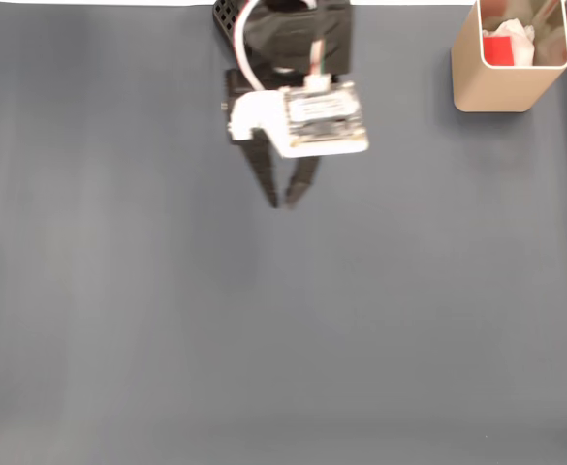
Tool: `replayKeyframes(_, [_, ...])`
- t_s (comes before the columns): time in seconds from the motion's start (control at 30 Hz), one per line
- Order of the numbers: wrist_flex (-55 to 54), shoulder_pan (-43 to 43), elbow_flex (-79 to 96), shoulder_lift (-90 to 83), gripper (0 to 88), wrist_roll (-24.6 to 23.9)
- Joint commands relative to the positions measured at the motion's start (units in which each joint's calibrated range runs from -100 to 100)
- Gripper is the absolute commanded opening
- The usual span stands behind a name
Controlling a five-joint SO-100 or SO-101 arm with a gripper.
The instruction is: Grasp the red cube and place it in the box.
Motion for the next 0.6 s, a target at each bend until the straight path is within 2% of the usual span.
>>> replayKeyframes(0.0, [-3.4,3.5,6.7,-5.5,0.2,1.0])
replayKeyframes(0.27, [-7.2,5.9,26.5,-18.2,0.2,1.3])
replayKeyframes(0.57, [-7.7,1.3,42.6,-31.8,0.2,0.1])
